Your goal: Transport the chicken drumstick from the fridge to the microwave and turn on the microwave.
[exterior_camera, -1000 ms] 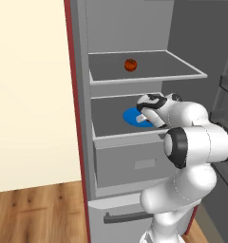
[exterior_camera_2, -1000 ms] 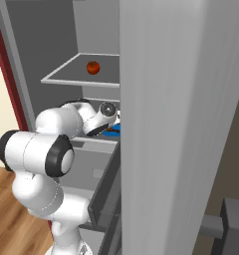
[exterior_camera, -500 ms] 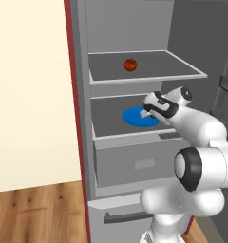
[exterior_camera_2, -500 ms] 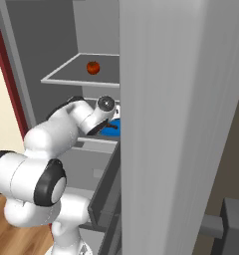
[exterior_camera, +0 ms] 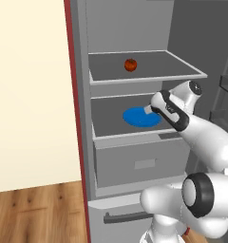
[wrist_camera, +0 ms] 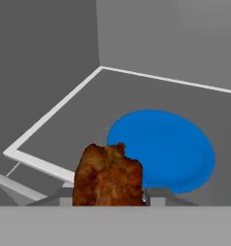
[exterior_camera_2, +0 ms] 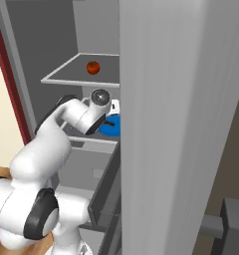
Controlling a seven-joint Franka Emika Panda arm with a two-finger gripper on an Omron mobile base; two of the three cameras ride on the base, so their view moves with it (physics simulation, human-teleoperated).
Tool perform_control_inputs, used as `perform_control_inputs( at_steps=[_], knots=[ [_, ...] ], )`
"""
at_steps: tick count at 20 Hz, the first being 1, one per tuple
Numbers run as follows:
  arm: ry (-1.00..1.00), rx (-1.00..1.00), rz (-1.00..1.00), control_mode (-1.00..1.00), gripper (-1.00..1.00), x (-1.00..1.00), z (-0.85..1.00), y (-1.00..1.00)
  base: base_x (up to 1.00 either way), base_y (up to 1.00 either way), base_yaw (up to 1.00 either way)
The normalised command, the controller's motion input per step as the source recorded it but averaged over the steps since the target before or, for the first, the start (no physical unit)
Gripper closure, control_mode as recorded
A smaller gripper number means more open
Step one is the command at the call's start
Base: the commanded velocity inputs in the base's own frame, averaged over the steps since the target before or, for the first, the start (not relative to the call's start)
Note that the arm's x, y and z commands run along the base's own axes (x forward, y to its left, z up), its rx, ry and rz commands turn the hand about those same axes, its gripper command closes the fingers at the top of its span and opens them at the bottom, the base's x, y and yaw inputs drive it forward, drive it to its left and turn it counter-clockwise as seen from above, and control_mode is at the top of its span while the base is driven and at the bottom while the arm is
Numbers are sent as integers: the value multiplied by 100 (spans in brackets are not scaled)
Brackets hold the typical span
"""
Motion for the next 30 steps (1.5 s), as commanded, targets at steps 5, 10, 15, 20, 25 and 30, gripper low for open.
perform_control_inputs(
  at_steps=[5, 10, 15, 20, 25, 30],
  knots=[
    [0, 0, 0, -100, 100, -51, 39, 0, 0, 0, 0],
    [0, 0, 0, -100, 100, -43, 41, 13, 0, 0, 0],
    [1, 0, -1, -100, 100, -52, 33, 15, 0, 0, 0],
    [8, -3, -9, -100, 100, -51, 21, 17, 0, 0, 0],
    [15, -3, -17, -100, 100, -34, 30, 13, 0, 0, 0],
    [6, -1, -15, -100, 100, -37, 17, 1, 0, 0, 0]
  ],
)
